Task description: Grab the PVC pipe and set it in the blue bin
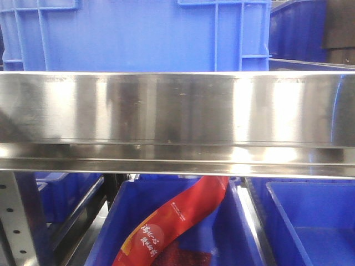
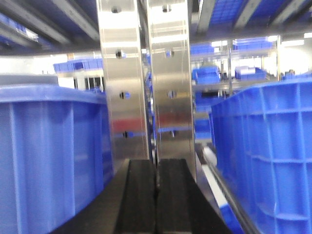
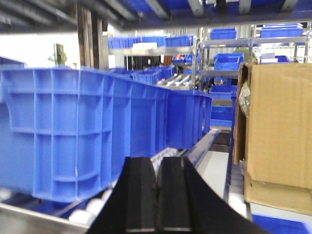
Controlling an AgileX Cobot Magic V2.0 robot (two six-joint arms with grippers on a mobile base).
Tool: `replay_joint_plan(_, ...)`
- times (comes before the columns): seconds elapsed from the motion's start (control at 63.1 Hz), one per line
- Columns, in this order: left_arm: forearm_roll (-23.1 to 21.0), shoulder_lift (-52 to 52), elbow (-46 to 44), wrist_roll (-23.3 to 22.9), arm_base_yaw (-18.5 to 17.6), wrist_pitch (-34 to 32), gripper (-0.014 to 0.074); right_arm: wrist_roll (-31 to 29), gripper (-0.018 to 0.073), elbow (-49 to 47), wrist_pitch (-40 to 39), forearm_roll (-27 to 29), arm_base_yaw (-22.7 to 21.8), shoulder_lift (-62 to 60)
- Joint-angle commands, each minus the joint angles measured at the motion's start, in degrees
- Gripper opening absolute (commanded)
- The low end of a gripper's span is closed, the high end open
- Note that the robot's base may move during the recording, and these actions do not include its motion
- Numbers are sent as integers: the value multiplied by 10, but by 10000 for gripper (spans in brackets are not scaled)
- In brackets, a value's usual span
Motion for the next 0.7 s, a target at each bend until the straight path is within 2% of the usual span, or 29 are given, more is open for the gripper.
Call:
replay_joint_plan(0.0, -9, -19, 7, -2, 3, -11, -111, 0, -162, 3, -21, 14, -4, -2)
replay_joint_plan(0.158, -21, -47, 8, -2, 3, -12, -111, 0, -162, 22, -45, 14, -4, -2)
replay_joint_plan(0.459, -34, -71, 14, -2, 3, -11, -111, 0, -162, 40, -36, 14, -4, -2)
replay_joint_plan(0.523, -34, -80, 14, -2, 3, 22, -111, 0, -162, 40, -31, 14, -4, -2)
replay_joint_plan(0.681, -35, -91, 14, -2, 3, 29, -111, 0, -162, 40, -18, 14, -4, -2)
